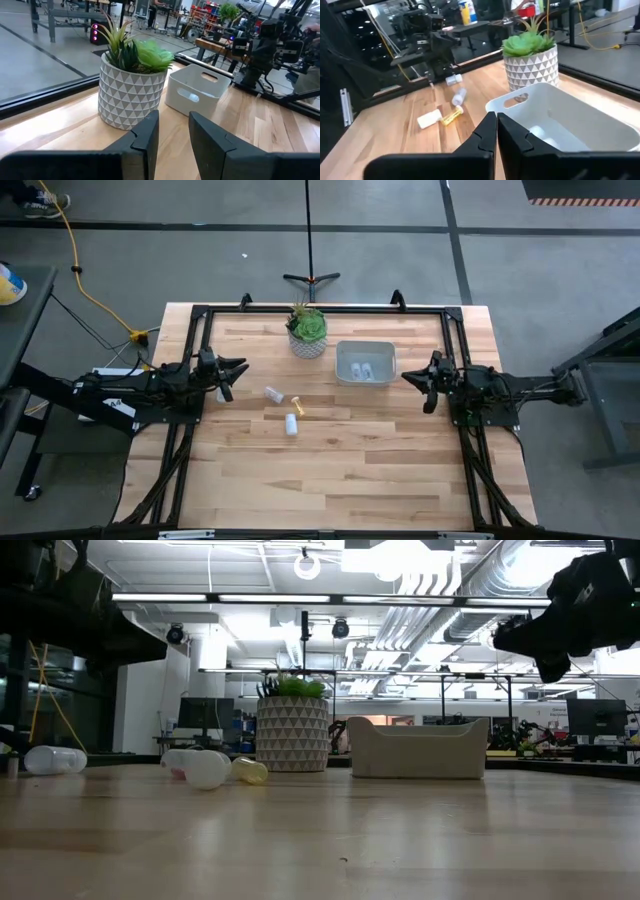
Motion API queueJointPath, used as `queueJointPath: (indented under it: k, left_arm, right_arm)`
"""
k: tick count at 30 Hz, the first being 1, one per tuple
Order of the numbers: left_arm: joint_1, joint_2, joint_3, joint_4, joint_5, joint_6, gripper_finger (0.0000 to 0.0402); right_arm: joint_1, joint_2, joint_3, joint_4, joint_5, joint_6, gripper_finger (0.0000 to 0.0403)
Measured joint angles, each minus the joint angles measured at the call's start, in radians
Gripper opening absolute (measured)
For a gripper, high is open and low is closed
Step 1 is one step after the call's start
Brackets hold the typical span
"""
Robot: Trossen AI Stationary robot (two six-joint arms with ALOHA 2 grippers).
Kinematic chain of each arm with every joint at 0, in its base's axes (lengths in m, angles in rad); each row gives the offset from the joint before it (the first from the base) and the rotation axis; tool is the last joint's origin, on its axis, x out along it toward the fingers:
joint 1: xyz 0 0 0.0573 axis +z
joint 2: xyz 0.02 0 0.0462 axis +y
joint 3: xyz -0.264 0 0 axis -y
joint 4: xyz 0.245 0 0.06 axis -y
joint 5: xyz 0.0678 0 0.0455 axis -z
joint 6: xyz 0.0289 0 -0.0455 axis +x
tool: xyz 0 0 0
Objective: Pick and place pill bottles into a basket
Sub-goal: Put the transparent medicine bottle into the gray bin
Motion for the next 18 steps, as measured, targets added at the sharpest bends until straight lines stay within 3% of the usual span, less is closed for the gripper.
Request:
queueJointPath:
  k: [4,9,14,18]
  left_arm:
    - [0.0,0.0,0.0,0.016,0.0,-0.03,0.0143]
    - [0.0,0.0,0.0,0.109,0.0,-0.227,0.0143]
    - [0.0,0.0,0.0,0.434,-0.002,-0.251,0.0143]
    - [0.0,0.0,0.0,0.702,-0.016,-0.142,0.0143]
  right_arm:
    - [0.0,0.0,0.0,0.0,0.054,0.0,0.0005]
    - [0.0,0.0,0.0,0.0,0.186,0.0,0.0002]
    - [0.0,0.0,0.0,0.0,0.246,0.0,0.0004]
    - [0.0,0.001,0.0,0.0,0.251,0.0,0.0002]
